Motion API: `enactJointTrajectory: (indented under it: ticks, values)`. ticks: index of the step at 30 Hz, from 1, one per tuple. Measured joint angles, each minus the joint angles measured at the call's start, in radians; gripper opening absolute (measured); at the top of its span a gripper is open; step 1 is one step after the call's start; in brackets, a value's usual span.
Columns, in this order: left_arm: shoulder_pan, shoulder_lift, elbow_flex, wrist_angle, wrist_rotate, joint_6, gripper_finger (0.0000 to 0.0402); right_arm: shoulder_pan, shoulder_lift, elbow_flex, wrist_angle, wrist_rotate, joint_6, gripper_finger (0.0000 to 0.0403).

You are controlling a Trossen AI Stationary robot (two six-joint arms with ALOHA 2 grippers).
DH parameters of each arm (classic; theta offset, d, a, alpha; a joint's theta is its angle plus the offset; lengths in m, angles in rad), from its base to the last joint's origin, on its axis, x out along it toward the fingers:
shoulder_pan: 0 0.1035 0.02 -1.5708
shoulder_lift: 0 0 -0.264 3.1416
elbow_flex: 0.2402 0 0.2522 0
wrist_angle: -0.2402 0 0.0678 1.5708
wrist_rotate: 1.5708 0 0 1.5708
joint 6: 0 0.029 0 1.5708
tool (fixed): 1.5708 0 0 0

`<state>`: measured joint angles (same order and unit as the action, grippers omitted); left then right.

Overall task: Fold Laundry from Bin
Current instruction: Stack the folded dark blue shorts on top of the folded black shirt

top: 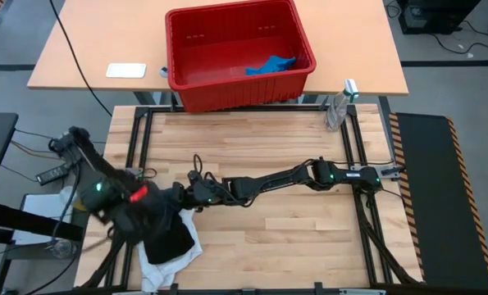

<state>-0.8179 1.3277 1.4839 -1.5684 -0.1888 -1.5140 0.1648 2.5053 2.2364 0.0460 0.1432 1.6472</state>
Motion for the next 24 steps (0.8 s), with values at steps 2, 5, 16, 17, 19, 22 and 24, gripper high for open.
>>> enactJointTrajectory:
  ticks: [2,5,16,17,19,22,24]
  values:
    - [-0.040,0.048,0.023,0.054,-0.046,-0.009,0.0172,-0.003,0.000,0.000,0.001,-0.014,-0.016,0.0028]
    - [-0.079,0.107,0.019,0.120,-0.043,0.029,0.0172,-0.003,0.000,0.000,0.000,-0.033,-0.043,0.0028]
    - [-0.142,0.177,0.019,0.081,-0.062,-0.267,0.0174,-0.003,0.000,0.000,0.000,-0.052,-0.074,0.0028]
    - [-0.145,0.177,0.019,0.084,-0.062,-0.288,0.0177,-0.003,0.000,0.000,0.000,-0.057,-0.077,0.0028]
    - [-0.149,0.177,0.019,0.086,-0.070,-0.323,0.0188,-0.003,0.000,0.000,0.000,-0.065,-0.080,0.0028]
    - [-0.149,0.177,0.019,0.083,-0.075,-0.341,0.0215,-0.003,0.000,0.000,0.000,-0.068,-0.091,0.0028]
    - [-0.135,0.177,0.019,0.068,-0.065,-0.342,0.0235,-0.003,0.000,0.000,-0.001,-0.079,-0.104,0.0028]
